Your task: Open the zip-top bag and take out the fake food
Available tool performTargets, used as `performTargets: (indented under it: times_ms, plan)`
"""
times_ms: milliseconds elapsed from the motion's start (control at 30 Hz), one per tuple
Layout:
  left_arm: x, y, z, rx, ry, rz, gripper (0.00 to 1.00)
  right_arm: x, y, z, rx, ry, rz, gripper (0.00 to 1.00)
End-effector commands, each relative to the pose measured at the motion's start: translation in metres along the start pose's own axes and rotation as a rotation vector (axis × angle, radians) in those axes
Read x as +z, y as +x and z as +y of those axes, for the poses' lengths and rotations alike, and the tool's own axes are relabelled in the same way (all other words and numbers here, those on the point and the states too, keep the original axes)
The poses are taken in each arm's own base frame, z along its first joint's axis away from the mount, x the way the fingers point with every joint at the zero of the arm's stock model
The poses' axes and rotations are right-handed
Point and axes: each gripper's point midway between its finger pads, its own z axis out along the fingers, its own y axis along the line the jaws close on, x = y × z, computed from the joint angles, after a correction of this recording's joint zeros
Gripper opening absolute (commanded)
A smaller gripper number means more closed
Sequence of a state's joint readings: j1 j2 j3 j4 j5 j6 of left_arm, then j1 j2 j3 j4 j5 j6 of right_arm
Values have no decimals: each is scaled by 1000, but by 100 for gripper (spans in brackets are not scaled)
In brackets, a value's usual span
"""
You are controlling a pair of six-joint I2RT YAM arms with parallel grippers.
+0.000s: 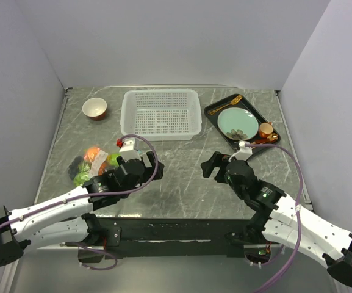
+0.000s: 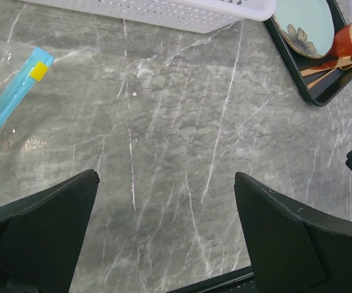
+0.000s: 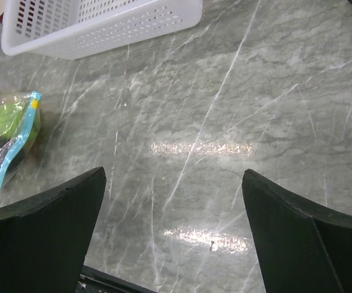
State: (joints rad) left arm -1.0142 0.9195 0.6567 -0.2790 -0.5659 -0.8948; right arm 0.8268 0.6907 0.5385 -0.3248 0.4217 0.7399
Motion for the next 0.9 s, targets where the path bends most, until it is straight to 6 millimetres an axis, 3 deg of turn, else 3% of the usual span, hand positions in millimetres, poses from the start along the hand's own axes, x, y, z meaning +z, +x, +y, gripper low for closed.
performTargets:
  times_ms: [0, 400, 633, 667, 700, 867]
  plan:
    - [-8, -17, -11, -46, 12, -23, 99, -1, -9, 12, 28, -39, -25, 100]
    - [-25, -35, -5, -121, 0, -64, 99, 0, -8, 21, 17, -80, -17, 100]
    - [-39, -58, 35, -223, -242, -139, 99, 3, 0, 36, -33, -147, 34, 100]
    - [-45, -55, 57, -202, -332, -126, 99, 3, 0, 40, -30, -167, 37, 100]
    - [-47, -61, 62, -239, -363, -150, 99, 3, 2, 42, -32, -176, 42, 100]
    - [-45, -70, 95, -260, -496, -167, 87, 4, 7, 49, -36, -219, 66, 100]
